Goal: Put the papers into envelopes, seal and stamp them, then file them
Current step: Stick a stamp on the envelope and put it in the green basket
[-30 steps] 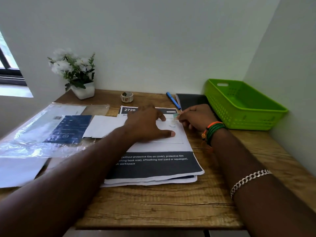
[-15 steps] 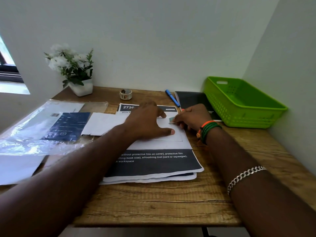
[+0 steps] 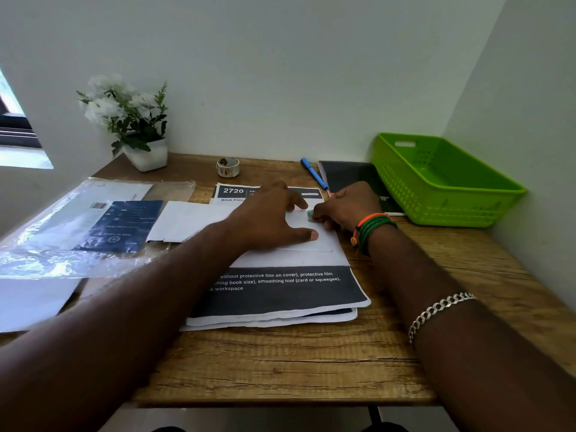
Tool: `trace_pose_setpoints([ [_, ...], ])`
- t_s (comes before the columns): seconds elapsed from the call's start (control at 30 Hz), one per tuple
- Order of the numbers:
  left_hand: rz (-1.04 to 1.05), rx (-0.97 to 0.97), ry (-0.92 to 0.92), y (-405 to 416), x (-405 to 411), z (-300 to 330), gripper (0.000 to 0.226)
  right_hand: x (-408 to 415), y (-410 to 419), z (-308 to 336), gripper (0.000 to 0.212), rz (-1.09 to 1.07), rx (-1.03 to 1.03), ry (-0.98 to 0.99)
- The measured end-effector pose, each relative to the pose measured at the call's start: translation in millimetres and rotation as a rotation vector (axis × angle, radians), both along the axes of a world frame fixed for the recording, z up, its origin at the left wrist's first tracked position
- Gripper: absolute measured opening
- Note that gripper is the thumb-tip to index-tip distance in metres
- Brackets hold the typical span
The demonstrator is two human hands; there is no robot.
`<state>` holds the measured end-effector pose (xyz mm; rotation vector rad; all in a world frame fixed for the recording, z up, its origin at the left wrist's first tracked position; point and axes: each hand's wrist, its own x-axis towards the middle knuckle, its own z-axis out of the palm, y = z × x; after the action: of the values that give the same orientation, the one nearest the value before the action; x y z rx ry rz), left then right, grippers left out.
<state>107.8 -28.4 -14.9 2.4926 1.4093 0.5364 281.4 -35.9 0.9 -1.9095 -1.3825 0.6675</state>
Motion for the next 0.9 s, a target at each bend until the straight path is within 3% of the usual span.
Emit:
trace_pose_setpoints([
  [0.33,-0.039,-0.019,0.132,1,1,1,0.063,-2,-1,-1,0.036,0.016,0.010,-0.082],
  [0.8,-0.037,-0.028,0.162,4,1,0,0.064,8,-5,0,0.012,0.145,0.017,-0.039],
  [0.9,-0.033,-0.027,0.168,3,1,0,0.065,15,-5,3,0.015,0.144,0.099,0.024],
])
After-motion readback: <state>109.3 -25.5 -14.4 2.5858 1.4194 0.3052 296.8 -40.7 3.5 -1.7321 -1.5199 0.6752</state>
